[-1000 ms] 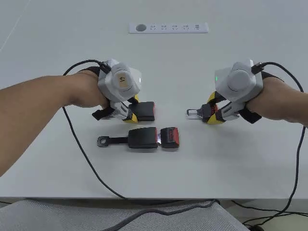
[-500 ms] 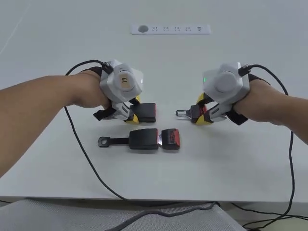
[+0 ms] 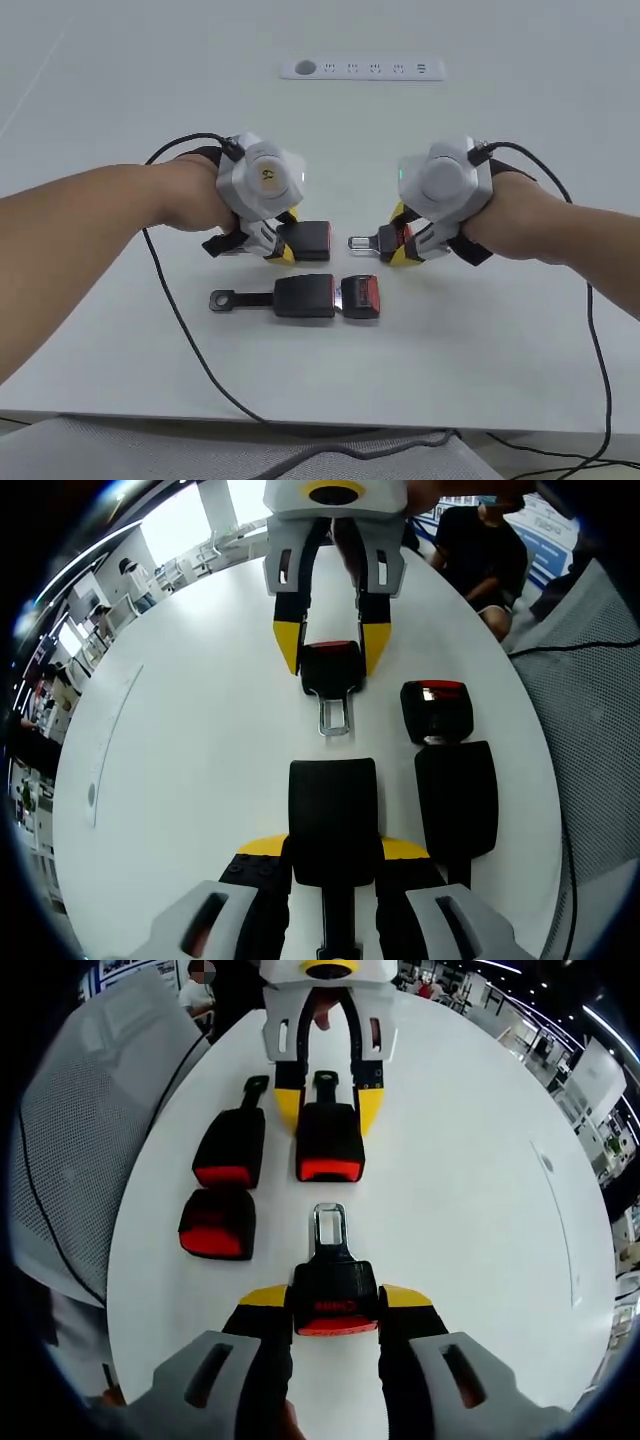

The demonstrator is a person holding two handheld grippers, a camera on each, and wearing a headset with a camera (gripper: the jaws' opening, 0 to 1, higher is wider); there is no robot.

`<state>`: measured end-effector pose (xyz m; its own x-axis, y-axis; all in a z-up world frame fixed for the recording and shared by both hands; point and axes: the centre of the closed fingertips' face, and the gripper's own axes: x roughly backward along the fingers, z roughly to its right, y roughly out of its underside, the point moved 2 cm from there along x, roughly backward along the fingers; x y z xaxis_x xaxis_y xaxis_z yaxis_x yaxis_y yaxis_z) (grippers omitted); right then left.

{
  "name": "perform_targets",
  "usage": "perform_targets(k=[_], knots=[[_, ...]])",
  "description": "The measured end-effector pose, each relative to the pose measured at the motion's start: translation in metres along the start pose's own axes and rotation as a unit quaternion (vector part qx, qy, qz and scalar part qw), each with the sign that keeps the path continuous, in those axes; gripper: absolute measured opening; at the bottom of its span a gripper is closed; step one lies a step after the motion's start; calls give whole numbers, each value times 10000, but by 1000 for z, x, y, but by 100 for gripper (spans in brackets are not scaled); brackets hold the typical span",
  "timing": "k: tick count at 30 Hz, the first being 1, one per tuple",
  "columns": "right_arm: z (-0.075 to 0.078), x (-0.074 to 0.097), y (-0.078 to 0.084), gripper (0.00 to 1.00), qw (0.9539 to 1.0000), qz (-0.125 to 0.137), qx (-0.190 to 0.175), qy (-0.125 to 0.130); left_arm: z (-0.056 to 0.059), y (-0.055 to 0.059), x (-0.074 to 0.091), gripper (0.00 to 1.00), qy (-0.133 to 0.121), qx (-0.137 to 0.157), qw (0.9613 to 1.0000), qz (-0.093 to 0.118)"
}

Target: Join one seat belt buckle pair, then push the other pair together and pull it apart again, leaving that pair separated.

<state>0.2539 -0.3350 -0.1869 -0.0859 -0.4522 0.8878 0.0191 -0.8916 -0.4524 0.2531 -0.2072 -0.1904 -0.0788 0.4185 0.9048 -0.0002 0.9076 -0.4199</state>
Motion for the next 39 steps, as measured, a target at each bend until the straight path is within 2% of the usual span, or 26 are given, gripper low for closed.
perform_targets(k=[7,12,22,29,33,39], knots=[[4,-6,-8,31,10000,-85,-38,10,-1,1,0,33,-14,36,10000,-3],[-1,-8,-16,31,9999,-123,12,-2,-1,1,-1,33,-24,40,10000,1],[1,-9,-20,31,9999,-124,59,60,-2,2,-1,33,-17,43,10000,-10],[0,-10,-20,31,10000,50,31,48,-1,1,-1,33,-20,52,10000,15],[-8,-13,-32,30,9996,222,165,28,0,0,-1,33,-17,35,10000,23],[-3,-16,-31,29,9993,330,155,9,1,0,0,33,-35,59,9999,91]])
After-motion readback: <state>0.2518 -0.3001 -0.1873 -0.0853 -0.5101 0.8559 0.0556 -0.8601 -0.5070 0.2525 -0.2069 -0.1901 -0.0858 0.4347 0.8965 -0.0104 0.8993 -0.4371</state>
